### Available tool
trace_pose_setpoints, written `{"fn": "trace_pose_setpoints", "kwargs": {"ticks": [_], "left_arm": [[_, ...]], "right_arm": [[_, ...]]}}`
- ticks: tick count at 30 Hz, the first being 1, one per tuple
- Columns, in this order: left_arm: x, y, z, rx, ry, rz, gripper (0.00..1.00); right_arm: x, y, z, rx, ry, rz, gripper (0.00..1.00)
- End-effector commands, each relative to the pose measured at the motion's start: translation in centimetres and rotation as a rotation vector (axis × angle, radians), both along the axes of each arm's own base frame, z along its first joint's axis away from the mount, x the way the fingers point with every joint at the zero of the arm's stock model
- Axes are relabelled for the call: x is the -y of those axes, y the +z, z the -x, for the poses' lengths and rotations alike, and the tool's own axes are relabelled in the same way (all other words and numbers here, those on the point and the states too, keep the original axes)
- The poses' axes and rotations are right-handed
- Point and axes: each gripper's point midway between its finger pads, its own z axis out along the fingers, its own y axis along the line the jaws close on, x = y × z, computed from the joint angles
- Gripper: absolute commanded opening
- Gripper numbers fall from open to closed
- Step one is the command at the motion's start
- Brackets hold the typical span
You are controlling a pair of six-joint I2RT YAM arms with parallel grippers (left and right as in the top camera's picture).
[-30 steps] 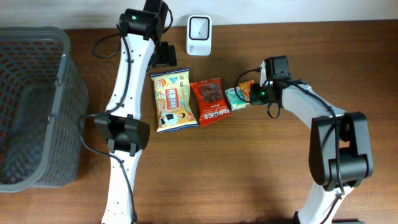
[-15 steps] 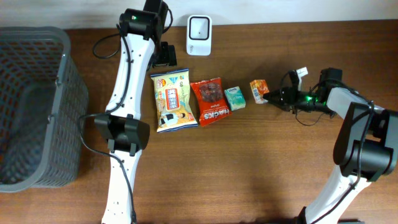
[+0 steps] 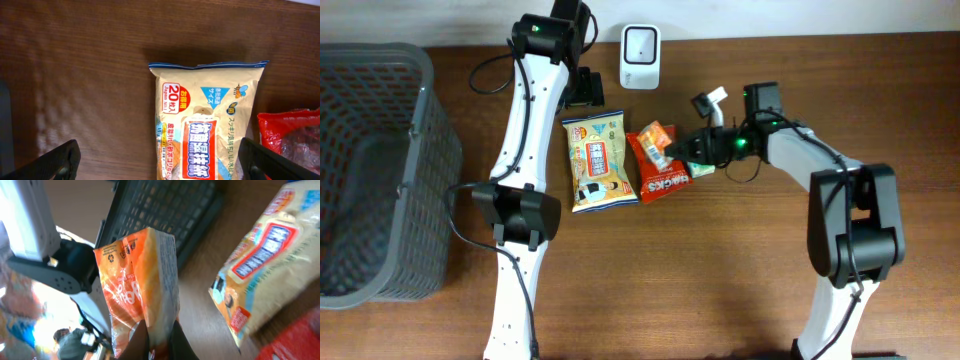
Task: Scan the item barcode
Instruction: 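Lift the orange pack up to the scanner window with the right gripper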
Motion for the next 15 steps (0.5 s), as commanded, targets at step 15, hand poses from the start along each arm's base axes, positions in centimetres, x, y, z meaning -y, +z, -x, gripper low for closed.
{"fn": "trace_pose_setpoints", "kwargs": {"ticks": [15], "left_arm": [[0.0,0.7,-0.1,0.020,0.010,0.010,0.99]], "right_arm": [[0.3,0.3,-8.3,0.162,-0.520,0.514,0.04]]}}
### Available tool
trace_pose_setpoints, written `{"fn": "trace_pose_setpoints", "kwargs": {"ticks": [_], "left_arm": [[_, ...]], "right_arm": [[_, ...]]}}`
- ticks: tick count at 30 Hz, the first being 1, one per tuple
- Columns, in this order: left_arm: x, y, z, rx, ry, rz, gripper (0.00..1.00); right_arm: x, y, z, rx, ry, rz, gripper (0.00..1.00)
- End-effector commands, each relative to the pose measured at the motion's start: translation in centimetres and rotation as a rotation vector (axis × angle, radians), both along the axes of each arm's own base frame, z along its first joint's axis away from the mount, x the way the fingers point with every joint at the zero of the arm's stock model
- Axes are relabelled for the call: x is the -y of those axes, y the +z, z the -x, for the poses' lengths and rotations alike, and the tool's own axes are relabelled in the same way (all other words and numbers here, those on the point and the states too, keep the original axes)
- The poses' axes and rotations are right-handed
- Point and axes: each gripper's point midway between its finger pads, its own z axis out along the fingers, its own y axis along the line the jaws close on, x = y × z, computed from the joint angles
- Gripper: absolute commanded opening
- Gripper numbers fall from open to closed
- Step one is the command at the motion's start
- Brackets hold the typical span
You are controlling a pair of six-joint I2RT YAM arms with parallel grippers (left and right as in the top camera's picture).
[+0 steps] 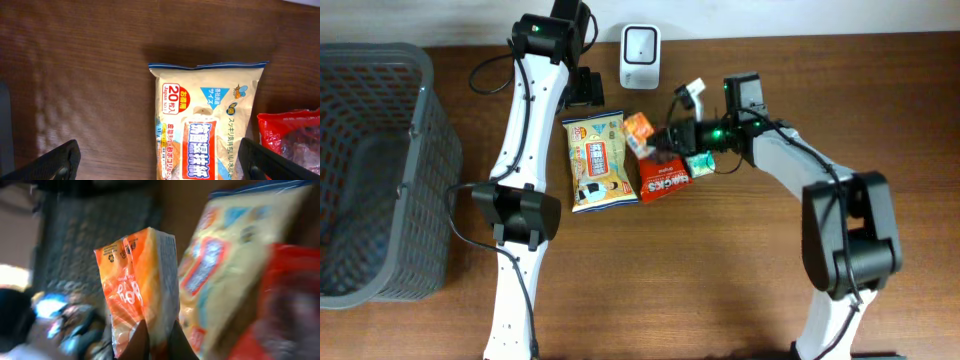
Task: Scan the item barcode
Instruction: 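Lift the orange pack up to the scanner window with the right gripper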
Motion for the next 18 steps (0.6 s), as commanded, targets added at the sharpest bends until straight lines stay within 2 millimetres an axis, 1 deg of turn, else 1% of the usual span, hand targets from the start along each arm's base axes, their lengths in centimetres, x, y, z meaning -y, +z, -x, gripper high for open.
{"fn": "trace_pose_setpoints", "kwargs": {"ticks": [1,2,3,4,5,6,7,8,11,13,15,16,17,18], "left_arm": [[0.0,0.7,-0.1,0.019,0.010,0.010,0.99],[0.0,0.7,-0.1,0.019,0.010,0.010,0.99],[0.0,0.7,-0.1,0.019,0.010,0.010,0.99],[0.0,0.7,-0.1,0.019,0.010,0.010,0.99],[0.0,0.7,-0.1,0.019,0.010,0.010,0.99],[0.0,0.7,-0.1,0.019,0.010,0.010,0.99],[0.0,0.7,-0.1,0.019,0.010,0.010,0.99],[0.0,0.7,-0.1,0.019,0.010,0.010,0.99],[0.0,0.7,-0.1,0.019,0.010,0.010,0.99],[0.0,0.7,-0.1,0.019,0.010,0.010,0.99],[0.0,0.7,-0.1,0.019,0.010,0.010,0.99],[0.0,0.7,-0.1,0.019,0.010,0.010,0.99],[0.0,0.7,-0.1,0.019,0.010,0.010,0.99],[0.0,0.7,-0.1,0.019,0.010,0.010,0.99]], "right_arm": [[3.5,2.7,-6.7,0.341,-0.348,0.345,0.04],[5.3,3.1,-9.3,0.444,-0.490,0.460,0.04],[7.1,3.8,-11.2,0.526,-0.630,0.570,0.04],[7.3,5.7,-12.5,0.679,-0.687,0.638,0.04],[5.9,7.8,-13.1,0.844,-0.662,0.638,0.04],[5.0,10.0,-13.8,1.033,-0.664,0.678,0.04],[5.0,10.5,-14.4,1.104,-0.698,0.711,0.04],[5.3,10.9,-15.2,1.183,-0.736,0.739,0.04],[5.1,11.2,-16.6,1.355,-0.802,0.713,0.04],[4.5,10.4,-18.4,1.357,-0.804,0.709,0.04],[3.4,11.1,-21.2,1.348,-0.781,0.727,0.04],[3.0,10.8,-22.3,1.346,-0.735,0.778,0.04],[2.6,9.9,-23.1,1.348,-0.677,0.827,0.04],[2.1,8.2,-23.5,1.362,-0.581,0.878,0.04]]}}
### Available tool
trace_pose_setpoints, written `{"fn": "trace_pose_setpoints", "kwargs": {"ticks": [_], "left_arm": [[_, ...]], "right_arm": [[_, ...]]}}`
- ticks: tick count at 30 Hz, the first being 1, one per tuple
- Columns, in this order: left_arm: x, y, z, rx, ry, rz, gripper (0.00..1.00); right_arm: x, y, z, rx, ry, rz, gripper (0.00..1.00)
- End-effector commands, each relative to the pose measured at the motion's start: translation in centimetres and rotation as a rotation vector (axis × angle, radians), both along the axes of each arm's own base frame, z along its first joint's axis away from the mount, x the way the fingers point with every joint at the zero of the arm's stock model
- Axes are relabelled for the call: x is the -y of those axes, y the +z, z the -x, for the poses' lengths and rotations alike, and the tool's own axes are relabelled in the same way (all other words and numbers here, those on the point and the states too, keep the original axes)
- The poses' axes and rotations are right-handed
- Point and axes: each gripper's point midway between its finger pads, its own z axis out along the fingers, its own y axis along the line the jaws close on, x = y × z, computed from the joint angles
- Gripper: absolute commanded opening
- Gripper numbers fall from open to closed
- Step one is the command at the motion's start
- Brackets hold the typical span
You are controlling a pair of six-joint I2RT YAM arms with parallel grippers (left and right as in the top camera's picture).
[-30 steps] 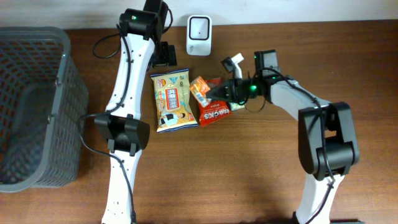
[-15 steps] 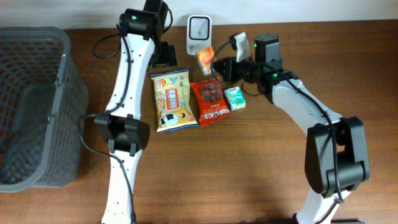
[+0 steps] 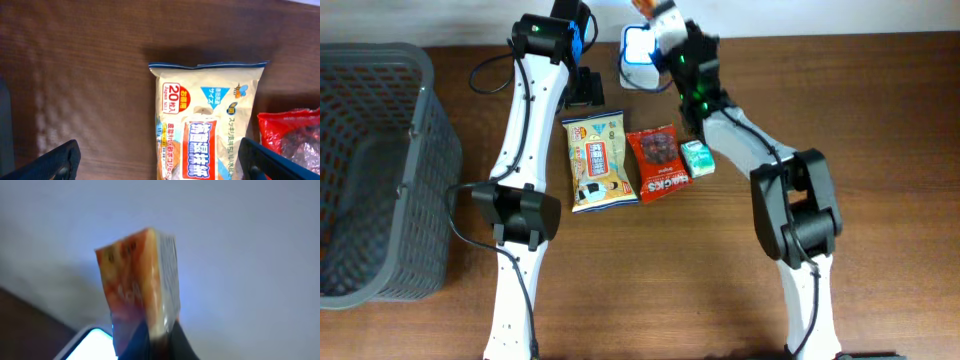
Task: Scan the item barcode
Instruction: 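Lift the orange pack up to the scanner window with the right gripper, then swing the orange pack to the right table edge and release it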
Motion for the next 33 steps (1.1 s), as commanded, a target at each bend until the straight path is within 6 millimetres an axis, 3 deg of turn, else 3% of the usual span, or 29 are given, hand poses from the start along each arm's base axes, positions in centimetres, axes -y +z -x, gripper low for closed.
{"fn": "trace_pose_setpoints", "kwargs": {"ticks": [1,7,9,10,12,13,14,17,18,19,20,21,22,24,27,29,30,32,33], "left_arm": [[0.0,0.7,-0.1,0.021,0.010,0.010,0.99],[0.0,0.7,-0.1,0.021,0.010,0.010,0.99],[0.0,0.7,-0.1,0.021,0.010,0.010,0.99],[0.0,0.7,-0.1,0.021,0.010,0.010,0.99],[0.0,0.7,-0.1,0.021,0.010,0.010,0.99],[0.0,0.7,-0.1,0.021,0.010,0.010,0.99],[0.0,0.7,-0.1,0.021,0.010,0.010,0.99],[0.0,0.7,-0.1,0.021,0.010,0.010,0.99],[0.0,0.7,-0.1,0.021,0.010,0.010,0.99],[0.0,0.7,-0.1,0.021,0.010,0.010,0.99],[0.0,0.7,-0.1,0.021,0.010,0.010,0.99],[0.0,0.7,-0.1,0.021,0.010,0.010,0.99],[0.0,0.7,-0.1,0.021,0.010,0.010,0.99],[0.0,0.7,-0.1,0.021,0.010,0.010,0.99],[0.0,0.7,-0.1,0.021,0.010,0.010,0.99],[0.0,0.7,-0.1,0.021,0.010,0.010,0.99],[0.0,0.7,-0.1,0.021,0.010,0.010,0.99],[0.0,0.7,-0.1,0.021,0.010,0.010,0.99],[0.0,0.7,-0.1,0.021,0.010,0.010,0.99]], "right_arm": [[-0.6,-2.2,-1.1,-0.022,0.043,0.158,0.04],[-0.5,-7.8,-1.0,-0.153,0.052,0.200,0.04],[-0.3,-7.8,-1.0,-0.154,0.042,0.201,0.04],[0.5,-6.8,-1.5,-0.130,-0.018,0.177,0.04],[5.8,-2.9,-2.2,-0.067,-0.302,0.056,0.04],[10.1,-0.6,-2.0,-0.054,-0.454,-0.023,0.04],[12.3,0.2,-1.7,-0.065,-0.519,-0.046,0.04],[22.9,1.1,1.0,-0.261,-0.693,-0.028,0.04],[27.4,0.8,2.5,-0.331,-0.769,-0.081,0.04],[30.3,0.1,3.7,-0.391,-0.809,-0.110,0.04],[35.9,-2.0,6.4,-0.507,-0.896,-0.178,0.04],[38.6,-3.6,8.0,-0.582,-0.932,-0.226,0.04],[42.4,-6.4,10.8,-0.713,-0.955,-0.319,0.04],[47.7,-9.8,15.2,-0.855,-0.965,-0.453,0.04],[54.4,-11.8,20.8,-0.910,-1.100,-0.542,0.04],[57.4,-12.4,23.1,-0.911,-1.162,-0.578,0.05],[58.6,-13.1,24.3,-0.919,-1.191,-0.595,0.20],[59.4,-14.9,25.2,-0.950,-1.212,-0.611,0.99],[59.5,-15.3,25.4,-0.959,-1.213,-0.613,0.99]]}}
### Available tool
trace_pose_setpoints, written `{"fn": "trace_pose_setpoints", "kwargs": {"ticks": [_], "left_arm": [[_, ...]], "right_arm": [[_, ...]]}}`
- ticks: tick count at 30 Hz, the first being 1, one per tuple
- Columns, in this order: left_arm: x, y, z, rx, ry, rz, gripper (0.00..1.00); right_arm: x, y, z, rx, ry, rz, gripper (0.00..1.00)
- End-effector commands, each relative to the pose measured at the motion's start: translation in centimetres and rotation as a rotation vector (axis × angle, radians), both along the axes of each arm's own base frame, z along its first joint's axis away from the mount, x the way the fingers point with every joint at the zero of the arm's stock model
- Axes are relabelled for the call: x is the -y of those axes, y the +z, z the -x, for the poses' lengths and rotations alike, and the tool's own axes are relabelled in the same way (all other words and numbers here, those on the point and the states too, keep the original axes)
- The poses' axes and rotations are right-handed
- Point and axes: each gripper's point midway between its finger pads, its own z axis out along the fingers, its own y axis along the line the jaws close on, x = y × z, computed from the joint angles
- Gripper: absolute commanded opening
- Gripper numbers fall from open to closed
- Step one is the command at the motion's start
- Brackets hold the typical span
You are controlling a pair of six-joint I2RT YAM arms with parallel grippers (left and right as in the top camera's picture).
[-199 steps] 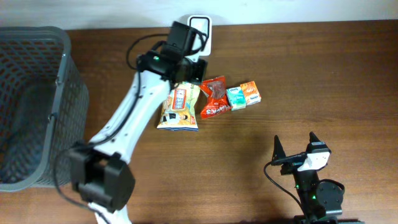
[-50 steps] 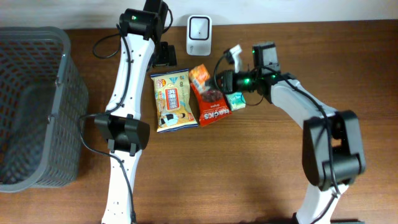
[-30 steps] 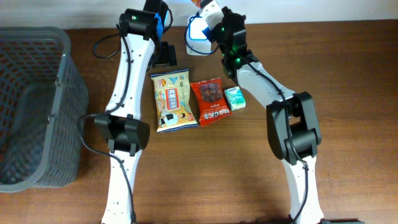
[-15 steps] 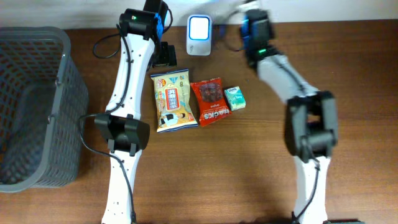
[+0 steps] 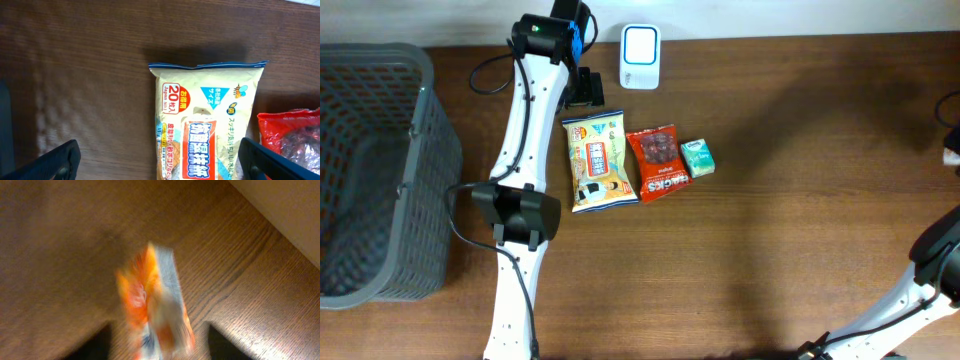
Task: Scan the item barcode
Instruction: 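Swing the orange pack to the right table edge and release it, then grasp the green Kleenex pack with the right gripper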
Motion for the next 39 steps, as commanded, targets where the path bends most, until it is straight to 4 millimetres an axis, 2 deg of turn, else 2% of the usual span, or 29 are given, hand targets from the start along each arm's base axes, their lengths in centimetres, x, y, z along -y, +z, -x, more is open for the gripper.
{"fn": "trace_pose_setpoints", "kwargs": {"ticks": [1,2,4,6,8,9,10,11,12,13,14,15,17,18,19,20,23,25,26,27,28,29,31,32,33,35,37,39], "left_arm": [[0.0,0.7,-0.1,0.020,0.010,0.010,0.99],[0.0,0.7,-0.1,0.020,0.010,0.010,0.99],[0.0,0.7,-0.1,0.020,0.010,0.010,0.99],[0.0,0.7,-0.1,0.020,0.010,0.010,0.99],[0.0,0.7,-0.1,0.020,0.010,0.010,0.99],[0.0,0.7,-0.1,0.020,0.010,0.010,0.99],[0.0,0.7,-0.1,0.020,0.010,0.010,0.99],[0.0,0.7,-0.1,0.020,0.010,0.010,0.99],[0.0,0.7,-0.1,0.020,0.010,0.010,0.99],[0.0,0.7,-0.1,0.020,0.010,0.010,0.99],[0.0,0.7,-0.1,0.020,0.010,0.010,0.99],[0.0,0.7,-0.1,0.020,0.010,0.010,0.99],[0.0,0.7,-0.1,0.020,0.010,0.010,0.99],[0.0,0.7,-0.1,0.020,0.010,0.010,0.99],[0.0,0.7,-0.1,0.020,0.010,0.010,0.99],[0.0,0.7,-0.1,0.020,0.010,0.010,0.99],[0.0,0.7,-0.1,0.020,0.010,0.010,0.99],[0.0,0.7,-0.1,0.020,0.010,0.010,0.99],[0.0,0.7,-0.1,0.020,0.010,0.010,0.99],[0.0,0.7,-0.1,0.020,0.010,0.010,0.99],[0.0,0.7,-0.1,0.020,0.010,0.010,0.99],[0.0,0.7,-0.1,0.020,0.010,0.010,0.99],[0.0,0.7,-0.1,0.020,0.010,0.010,0.99],[0.0,0.7,-0.1,0.020,0.010,0.010,0.99],[0.0,0.7,-0.1,0.020,0.010,0.010,0.99],[0.0,0.7,-0.1,0.020,0.010,0.010,0.99],[0.0,0.7,-0.1,0.020,0.010,0.010,0.99],[0.0,0.7,-0.1,0.020,0.010,0.010,0.99]], "right_arm": [[-0.1,-3.2,0.7,-0.045,-0.008,-0.057,0.99],[-0.6,-3.4,0.6,-0.054,-0.001,-0.066,0.99],[-2.8,-3.7,-0.5,-0.033,0.056,-0.135,0.99],[-8.6,-3.1,-4.4,0.090,0.273,-0.294,0.99],[-12.1,-0.5,-7.2,0.109,0.362,-0.228,0.99],[-15.0,1.7,-8.8,0.135,0.429,-0.221,0.99],[-17.8,2.7,-9.5,0.153,0.489,-0.251,0.99],[-22.1,3.6,-10.0,0.178,0.580,-0.340,0.99],[-28.8,3.7,-10.0,0.182,0.706,-0.506,0.99],[-32.1,3.2,-9.7,0.151,0.758,-0.551,0.99],[-37.4,2.0,-9.1,0.082,0.853,-0.584,0.99],[-40.9,0.8,-8.7,0.044,0.915,-0.594,0.99],[-45.5,-2.1,-7.6,-0.058,0.992,-0.539,0.90],[-47.8,-3.5,-6.8,-0.110,1.031,-0.524,0.79],[-49.2,-4.5,-6.1,-0.141,1.056,-0.526,0.75],[-49.8,-6.1,-5.4,-0.173,1.052,-0.531,0.71],[-49.8,-8.6,-4.2,-0.211,1.027,-0.568,0.71],[-49.8,-9.4,-3.4,-0.232,1.024,-0.580,0.64],[-49.8,-9.7,-3.0,-0.240,1.021,-0.587,0.41],[-50.3,-9.5,-2.9,-0.230,1.029,-0.615,0.23],[-51.9,-8.6,-2.7,-0.187,1.059,-0.721,0.16],[-53.3,-7.6,-2.4,-0.150,1.084,-0.815,0.15],[-54.0,-7.1,-2.2,-0.138,1.076,-0.866,0.15],[-54.0,-7.1,-2.2,-0.140,1.071,-0.872,0.04],[-54.8,-6.2,-2.1,-0.110,1.075,-0.946,0.04],[-56.3,-1.4,-3.4,0.102,1.159,-1.188,0.04],[-56.3,6.2,-3.9,0.399,1.318,-1.511,0.04],[-56.5,6.8,-3.8,0.351,1.260,-1.581,0.04]]}}
